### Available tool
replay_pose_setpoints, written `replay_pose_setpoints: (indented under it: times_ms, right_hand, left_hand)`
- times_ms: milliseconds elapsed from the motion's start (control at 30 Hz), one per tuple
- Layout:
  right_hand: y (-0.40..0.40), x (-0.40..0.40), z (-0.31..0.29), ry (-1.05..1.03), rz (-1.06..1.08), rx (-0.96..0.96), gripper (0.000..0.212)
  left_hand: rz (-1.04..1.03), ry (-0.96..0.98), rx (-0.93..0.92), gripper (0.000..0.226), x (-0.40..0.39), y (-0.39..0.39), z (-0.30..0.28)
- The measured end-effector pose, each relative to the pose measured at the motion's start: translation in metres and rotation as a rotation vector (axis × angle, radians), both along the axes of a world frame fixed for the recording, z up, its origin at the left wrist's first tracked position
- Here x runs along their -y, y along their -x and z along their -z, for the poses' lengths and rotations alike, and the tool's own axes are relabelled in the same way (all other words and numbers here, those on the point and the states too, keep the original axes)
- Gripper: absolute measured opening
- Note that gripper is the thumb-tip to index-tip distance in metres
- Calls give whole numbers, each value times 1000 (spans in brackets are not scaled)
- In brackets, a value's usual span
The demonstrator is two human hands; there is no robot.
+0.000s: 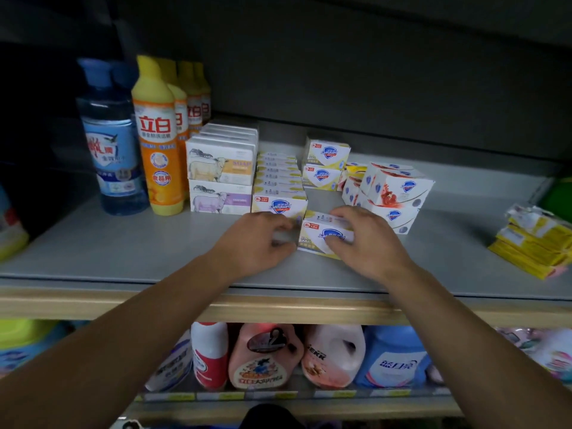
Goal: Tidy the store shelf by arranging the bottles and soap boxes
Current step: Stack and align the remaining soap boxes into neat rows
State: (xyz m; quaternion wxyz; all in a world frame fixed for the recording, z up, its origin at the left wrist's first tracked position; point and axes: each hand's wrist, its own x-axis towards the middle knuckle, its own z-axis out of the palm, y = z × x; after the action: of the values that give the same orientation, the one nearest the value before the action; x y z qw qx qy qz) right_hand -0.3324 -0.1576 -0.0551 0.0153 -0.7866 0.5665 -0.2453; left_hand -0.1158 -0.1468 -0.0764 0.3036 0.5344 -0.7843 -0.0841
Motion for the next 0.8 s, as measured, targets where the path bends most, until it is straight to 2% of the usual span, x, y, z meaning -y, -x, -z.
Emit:
replay_pose_setpoints:
  times_ms: [100, 200, 367, 467, 600, 800]
  right_hand:
    - [-4, 6, -18, -49, -1, -55, 43]
    - [-8, 12, -37, 75, 16, 84, 42]
    - [-39, 48, -59, 287, 33, 159, 42]
    - [-63, 81, -63, 310, -9, 140, 42]
    - [-90, 126, -64, 303, -24, 125, 42]
    - [-117, 174, -57, 283, -1, 64, 43]
  left_hand:
    - [-89, -46, 170, 39, -3, -35, -3]
    - [-173, -66, 291, 44, -1, -67, -1]
    - [-249, -57, 356, 89, 0, -74, 3]
    - [-253, -48, 389, 90, 4, -74, 8]
    - [-287, -84, 351, 78, 9, -76, 14]
    - [-285, -102, 307, 87, 12, -78, 16]
